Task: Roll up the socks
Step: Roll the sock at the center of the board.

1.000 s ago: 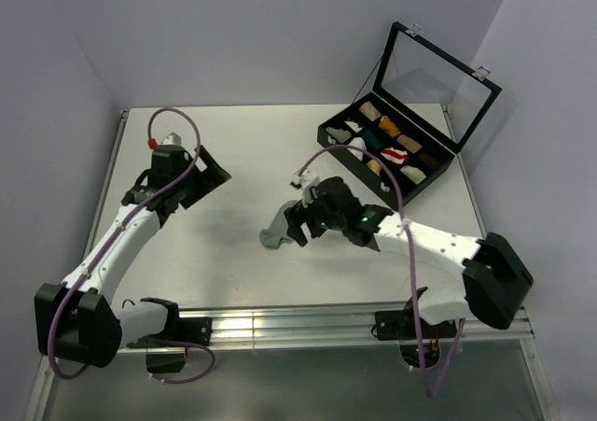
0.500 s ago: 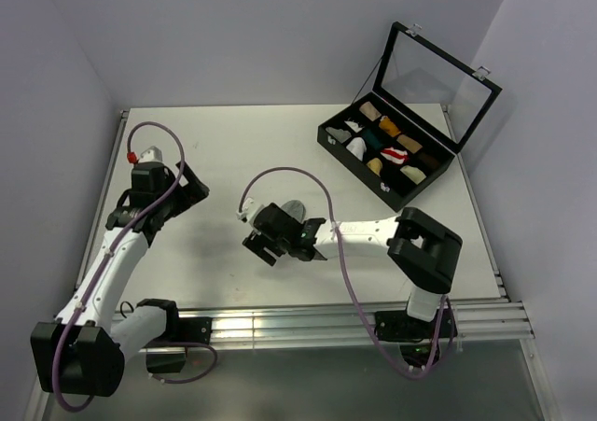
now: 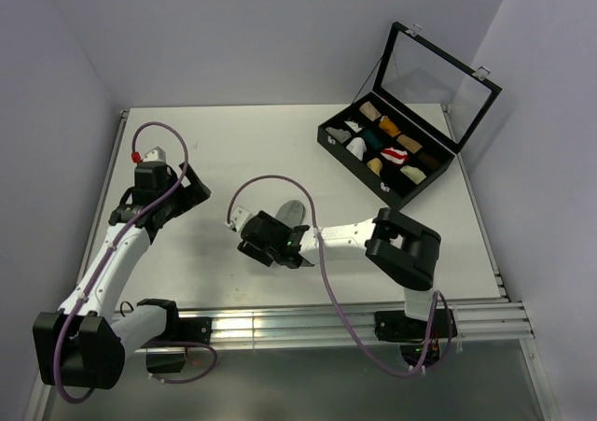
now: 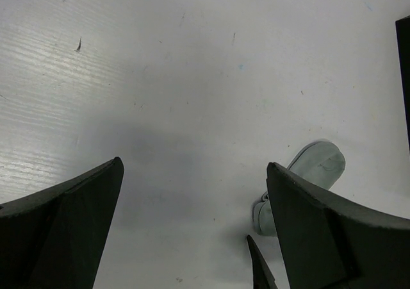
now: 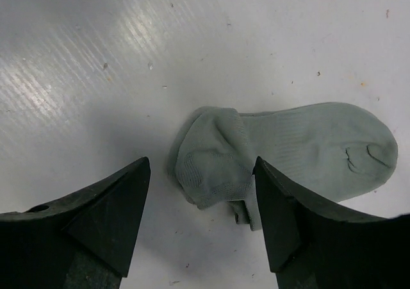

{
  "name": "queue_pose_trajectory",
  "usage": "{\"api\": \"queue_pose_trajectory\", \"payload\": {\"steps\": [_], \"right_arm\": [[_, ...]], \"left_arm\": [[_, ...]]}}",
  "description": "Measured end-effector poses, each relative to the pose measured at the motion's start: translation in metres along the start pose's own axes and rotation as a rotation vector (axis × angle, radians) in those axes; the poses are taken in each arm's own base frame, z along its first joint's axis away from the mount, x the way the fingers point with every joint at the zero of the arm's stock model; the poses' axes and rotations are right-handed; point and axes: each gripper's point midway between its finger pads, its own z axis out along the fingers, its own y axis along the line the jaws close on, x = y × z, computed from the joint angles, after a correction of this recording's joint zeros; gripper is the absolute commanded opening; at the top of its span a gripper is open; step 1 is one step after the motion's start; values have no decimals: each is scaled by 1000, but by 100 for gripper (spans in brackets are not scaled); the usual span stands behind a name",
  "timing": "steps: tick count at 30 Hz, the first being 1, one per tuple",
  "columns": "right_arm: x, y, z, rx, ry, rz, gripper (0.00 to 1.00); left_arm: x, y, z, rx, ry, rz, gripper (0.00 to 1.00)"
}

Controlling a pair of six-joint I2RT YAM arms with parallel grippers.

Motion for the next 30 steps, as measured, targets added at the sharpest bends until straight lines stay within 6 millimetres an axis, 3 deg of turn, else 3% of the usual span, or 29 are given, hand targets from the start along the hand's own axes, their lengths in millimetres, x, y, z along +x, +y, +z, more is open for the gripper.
{"api": "queue_pose_trajectory", "payload": {"steps": [12,25,30], "right_arm": [[1,-9,9,79,-4,-35,53],[5,-1,12,50,5,-46,0],[-1,9,5,-55,-10,-8,0]], "left_arm": [[1,-1,0,4,5,0,99],[2,-6,0,32,13,4,99],[5,-14,0,83,30,4,100]]}}
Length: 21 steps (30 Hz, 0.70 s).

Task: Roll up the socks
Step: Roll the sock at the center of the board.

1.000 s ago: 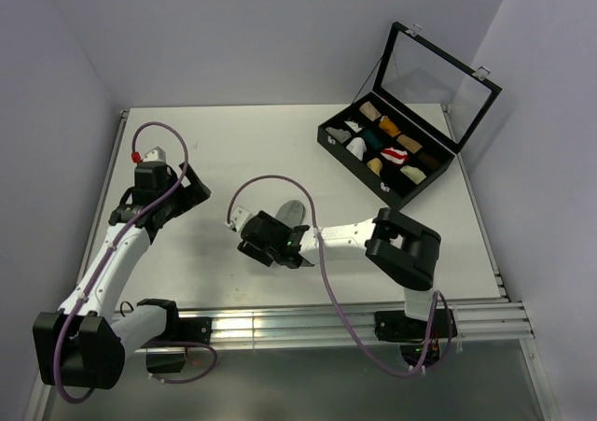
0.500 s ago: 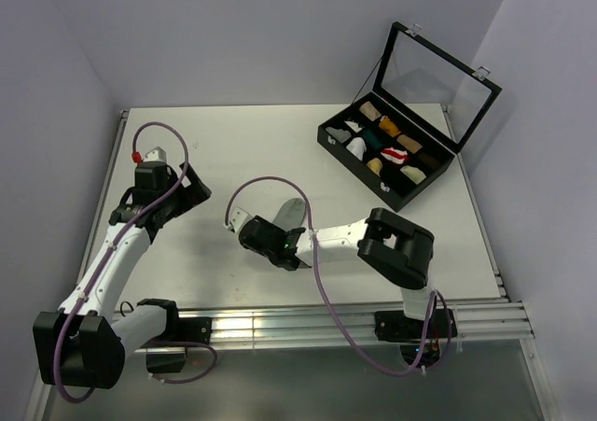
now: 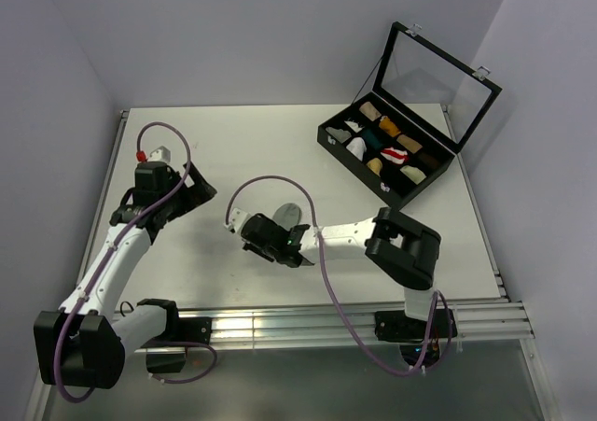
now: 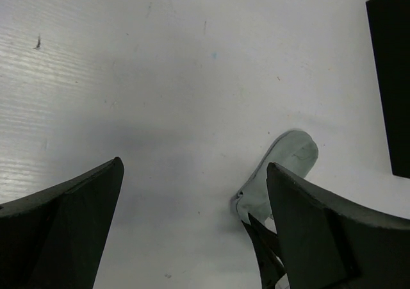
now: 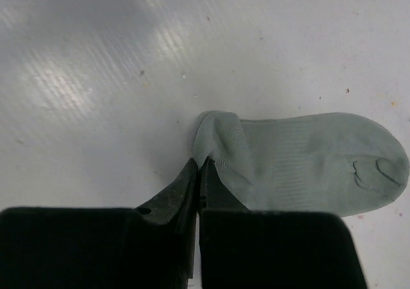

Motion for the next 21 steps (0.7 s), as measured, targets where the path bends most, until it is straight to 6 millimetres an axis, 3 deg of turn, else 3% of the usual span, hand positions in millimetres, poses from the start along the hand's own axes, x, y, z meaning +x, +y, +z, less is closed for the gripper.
{"api": "queue_pose_trajectory", "payload": {"steps": [4,9,21], "right_arm": [[-15,2,-11,-102,-45,73,0],[-26,-10,-15,-216,-82,206,0],[-9,-20,-11,-557,-98,551,0]], "left_arm": [[8,-7,1,46,29,-10,99],[29,-21,5,96,77,-25,100],[96,-52,25,139,252,-17,97]]}}
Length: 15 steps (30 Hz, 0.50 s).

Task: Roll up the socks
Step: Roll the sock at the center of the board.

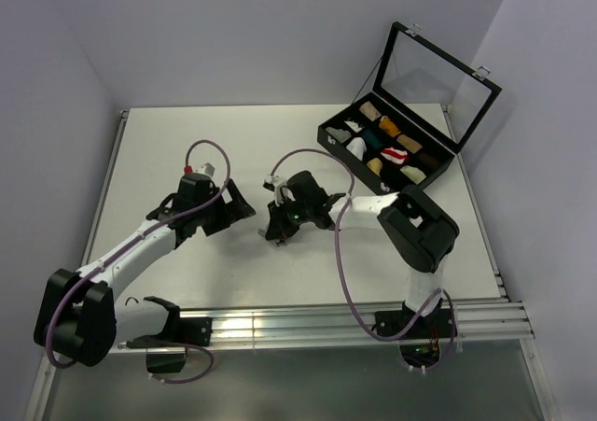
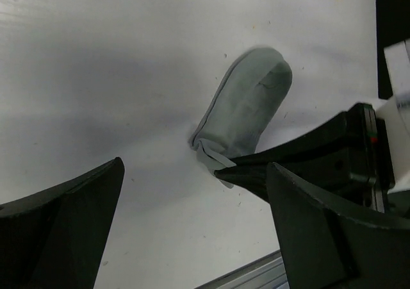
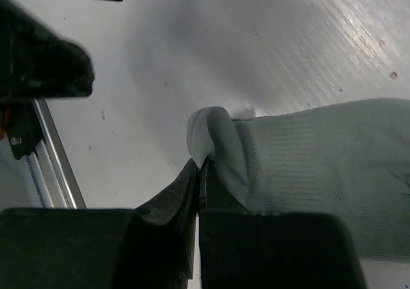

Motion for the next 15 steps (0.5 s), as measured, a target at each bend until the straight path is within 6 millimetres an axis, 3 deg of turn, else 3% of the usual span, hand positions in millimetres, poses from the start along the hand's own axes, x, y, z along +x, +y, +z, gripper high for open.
{"api": "queue_pose_trajectory", "payload": {"steps": [8,15], "right_arm": [[12,-19,4,-150,3,229,0],[9,-31,2,-245,-13,391,0]], "left_arm": [[23,-3,16,-15,68,14,90],[36,4,25,-36,105,13,85]]}}
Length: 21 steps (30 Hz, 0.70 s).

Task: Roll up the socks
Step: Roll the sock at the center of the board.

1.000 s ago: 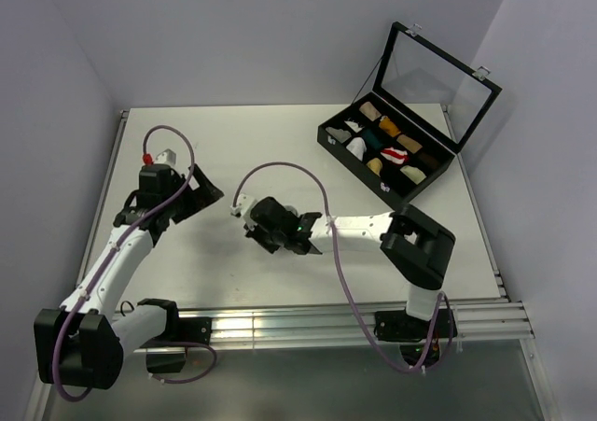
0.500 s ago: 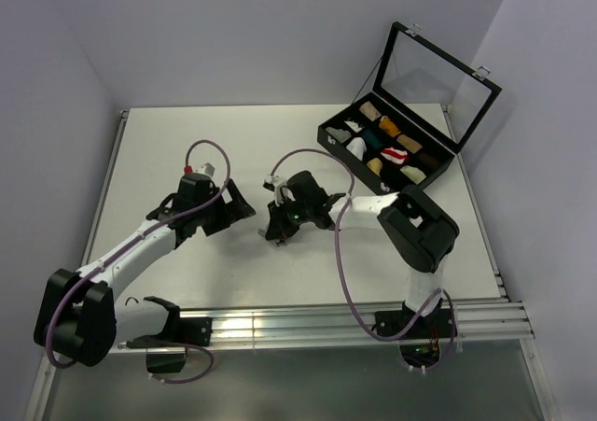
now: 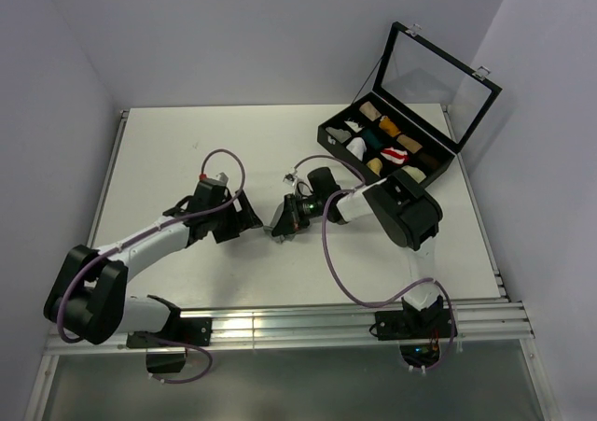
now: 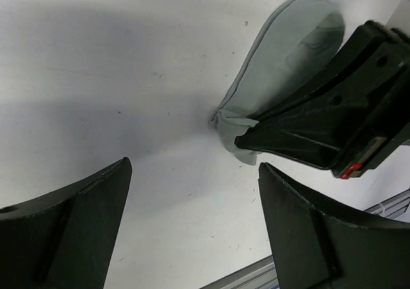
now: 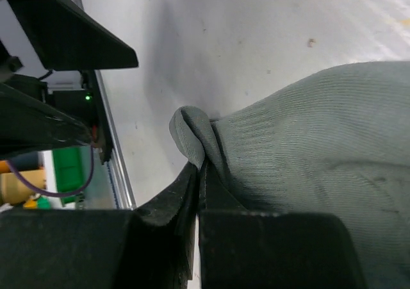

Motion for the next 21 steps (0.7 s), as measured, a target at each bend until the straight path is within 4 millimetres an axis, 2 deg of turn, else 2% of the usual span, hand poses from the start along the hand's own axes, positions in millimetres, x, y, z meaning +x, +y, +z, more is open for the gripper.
{"api": "queue_pose_trajectory", "payload": {"steps": [10,21], "right_arm": [[-1,-4,-3,-48,4,86,0],[-2,-4,-3,-45,8,91,0]], "left_arm": [[21,11,23,-49,79,12,75],[12,-6,42,-53,82,41,61]]}}
